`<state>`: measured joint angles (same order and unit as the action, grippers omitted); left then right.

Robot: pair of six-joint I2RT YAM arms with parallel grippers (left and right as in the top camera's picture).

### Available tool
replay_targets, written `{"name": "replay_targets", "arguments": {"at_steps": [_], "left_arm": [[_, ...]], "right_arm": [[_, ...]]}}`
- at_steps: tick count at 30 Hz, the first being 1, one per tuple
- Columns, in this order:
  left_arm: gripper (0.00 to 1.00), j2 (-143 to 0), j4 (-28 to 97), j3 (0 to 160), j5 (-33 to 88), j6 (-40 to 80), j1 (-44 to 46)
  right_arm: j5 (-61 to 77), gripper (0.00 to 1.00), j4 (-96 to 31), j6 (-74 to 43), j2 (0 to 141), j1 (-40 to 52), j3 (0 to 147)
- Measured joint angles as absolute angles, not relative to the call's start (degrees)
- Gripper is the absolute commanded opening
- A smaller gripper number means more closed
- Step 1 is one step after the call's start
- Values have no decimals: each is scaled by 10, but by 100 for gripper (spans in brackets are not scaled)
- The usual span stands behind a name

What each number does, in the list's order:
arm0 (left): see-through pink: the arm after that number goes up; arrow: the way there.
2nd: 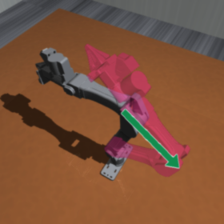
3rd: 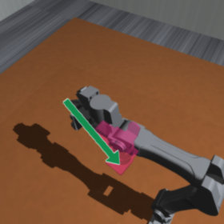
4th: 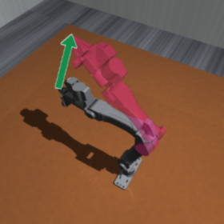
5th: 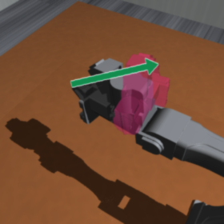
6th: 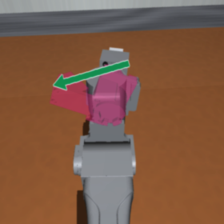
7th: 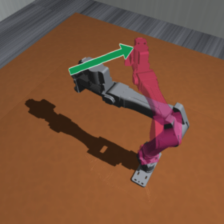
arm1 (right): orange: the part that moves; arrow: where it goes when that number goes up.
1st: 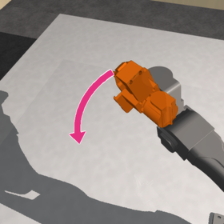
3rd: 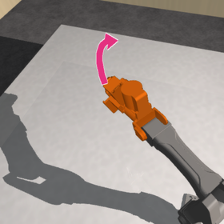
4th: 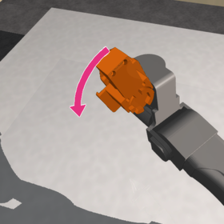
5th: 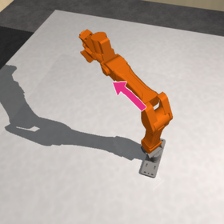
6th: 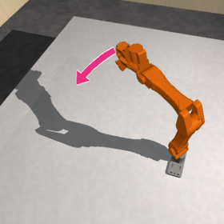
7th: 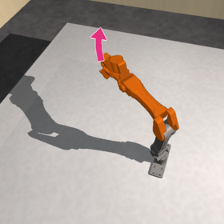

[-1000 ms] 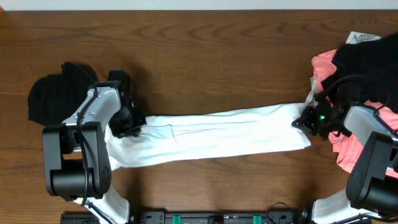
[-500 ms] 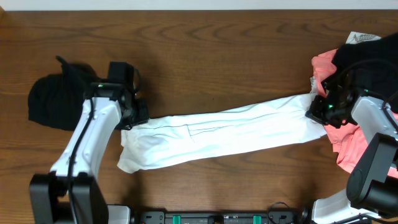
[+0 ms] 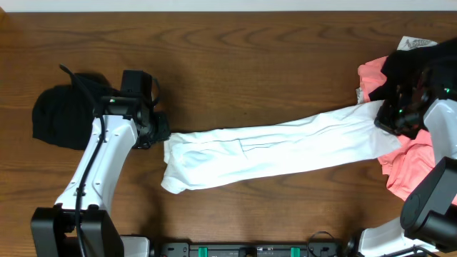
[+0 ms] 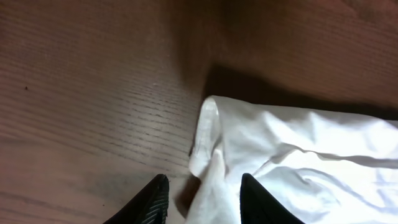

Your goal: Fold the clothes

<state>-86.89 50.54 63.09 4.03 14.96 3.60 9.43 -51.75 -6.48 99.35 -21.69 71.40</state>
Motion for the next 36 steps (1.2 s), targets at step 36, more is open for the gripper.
{"name": "replay_targets", "arguments": {"at_steps": [36], "left_arm": [[39, -869, 494, 631, 40, 150, 36]], "right_arm": [[91, 1, -606, -116, 993, 183, 742]]}}
